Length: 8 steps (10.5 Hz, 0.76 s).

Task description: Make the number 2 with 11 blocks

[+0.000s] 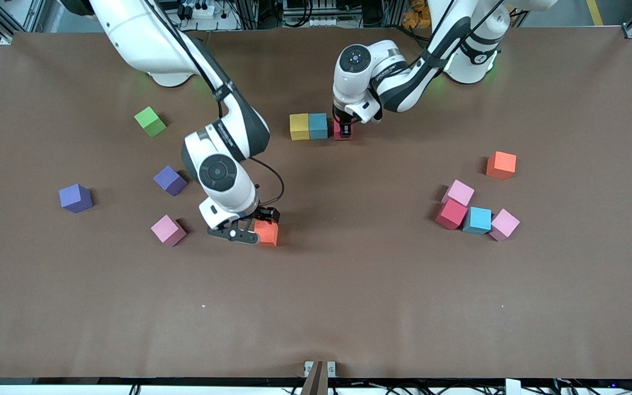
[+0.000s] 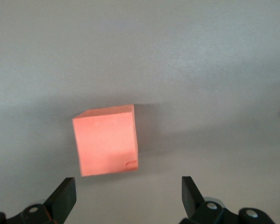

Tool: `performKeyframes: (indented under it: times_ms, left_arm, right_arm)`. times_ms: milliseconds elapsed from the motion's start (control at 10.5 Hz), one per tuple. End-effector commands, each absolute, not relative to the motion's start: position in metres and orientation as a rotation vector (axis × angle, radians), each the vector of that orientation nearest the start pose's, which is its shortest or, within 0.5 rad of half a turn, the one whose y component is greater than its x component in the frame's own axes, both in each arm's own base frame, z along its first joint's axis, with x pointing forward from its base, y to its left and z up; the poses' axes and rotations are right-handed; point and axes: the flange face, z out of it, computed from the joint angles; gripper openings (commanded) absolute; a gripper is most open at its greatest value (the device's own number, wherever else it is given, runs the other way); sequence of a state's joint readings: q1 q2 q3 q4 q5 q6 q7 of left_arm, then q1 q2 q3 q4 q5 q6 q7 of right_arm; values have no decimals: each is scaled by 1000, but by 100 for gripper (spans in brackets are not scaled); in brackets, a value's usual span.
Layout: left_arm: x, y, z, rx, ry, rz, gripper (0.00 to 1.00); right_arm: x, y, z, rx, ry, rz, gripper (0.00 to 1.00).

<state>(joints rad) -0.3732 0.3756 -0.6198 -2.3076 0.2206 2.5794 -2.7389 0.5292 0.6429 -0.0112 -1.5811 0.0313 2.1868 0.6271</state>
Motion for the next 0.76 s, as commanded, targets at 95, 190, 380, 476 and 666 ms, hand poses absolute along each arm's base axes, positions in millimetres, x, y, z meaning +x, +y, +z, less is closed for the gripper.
performKeyframes:
  times_ms: [95, 190, 380, 476, 666]
  left_arm:
    - [268, -451, 209, 2146, 2312, -135, 24]
    - [267, -453, 207, 2145, 2309, -146, 24]
    - [269, -460, 208, 2138, 2301, -165, 24]
    - [269, -461, 206, 2137, 2305, -171, 24]
    - [265, -463, 206, 2144, 2299, -172, 24]
  right_arm:
    - [621, 353, 235, -3110, 111, -25, 100]
    - [622, 353, 235, -3097, 129, -19, 100]
    - [627, 356, 233, -3025, 224, 26, 100]
    - [628, 357, 227, -3021, 243, 40, 100]
    - [621, 366, 215, -3038, 210, 54, 100]
